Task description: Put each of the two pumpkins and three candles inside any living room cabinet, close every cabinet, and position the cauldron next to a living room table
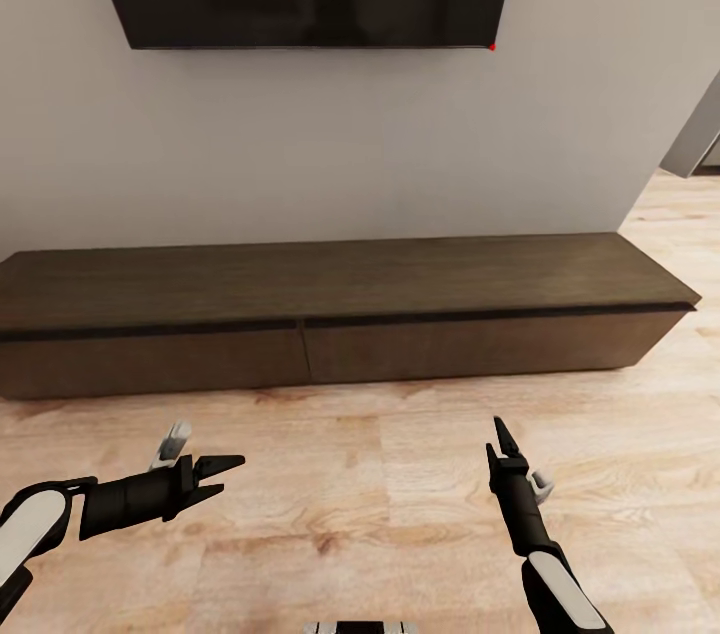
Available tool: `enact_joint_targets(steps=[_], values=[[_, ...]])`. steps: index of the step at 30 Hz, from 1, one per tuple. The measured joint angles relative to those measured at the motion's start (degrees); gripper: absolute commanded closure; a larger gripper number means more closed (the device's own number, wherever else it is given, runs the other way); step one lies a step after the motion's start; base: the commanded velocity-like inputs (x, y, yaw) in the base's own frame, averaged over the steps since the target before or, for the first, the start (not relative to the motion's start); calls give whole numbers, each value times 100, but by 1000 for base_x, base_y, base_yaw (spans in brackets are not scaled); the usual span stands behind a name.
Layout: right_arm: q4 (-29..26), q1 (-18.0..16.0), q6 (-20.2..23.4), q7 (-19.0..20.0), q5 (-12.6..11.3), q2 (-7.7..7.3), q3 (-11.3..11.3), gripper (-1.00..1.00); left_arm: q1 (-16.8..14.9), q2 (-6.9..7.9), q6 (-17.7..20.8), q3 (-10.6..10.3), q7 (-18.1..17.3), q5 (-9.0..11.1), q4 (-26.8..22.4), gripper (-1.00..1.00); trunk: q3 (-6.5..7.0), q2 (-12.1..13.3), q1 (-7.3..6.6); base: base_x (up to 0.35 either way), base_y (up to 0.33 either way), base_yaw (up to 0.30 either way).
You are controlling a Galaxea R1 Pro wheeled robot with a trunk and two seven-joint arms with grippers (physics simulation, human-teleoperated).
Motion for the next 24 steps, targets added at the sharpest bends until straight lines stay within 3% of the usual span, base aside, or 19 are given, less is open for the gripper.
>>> enact_joint_targets(steps=[6, 14, 24], values=[[76, 0, -4, 0, 0, 0, 0, -100, 0, 0, 0, 0, 0, 0, -3, -100, -108, -241, 132, 0, 0, 0], [106, 0, -7, 12, -8, 0, -7, -100, 0, 0, 0, -2, 0, 7, -9, -100, -108, -242, 132, 9, 0, 0], [114, 0, -9, 73, -9, 0, -9, -100, 0, 0, 0, -8, 0, 10, -9, -100, -108, -242, 132, 168, 0, 0]])
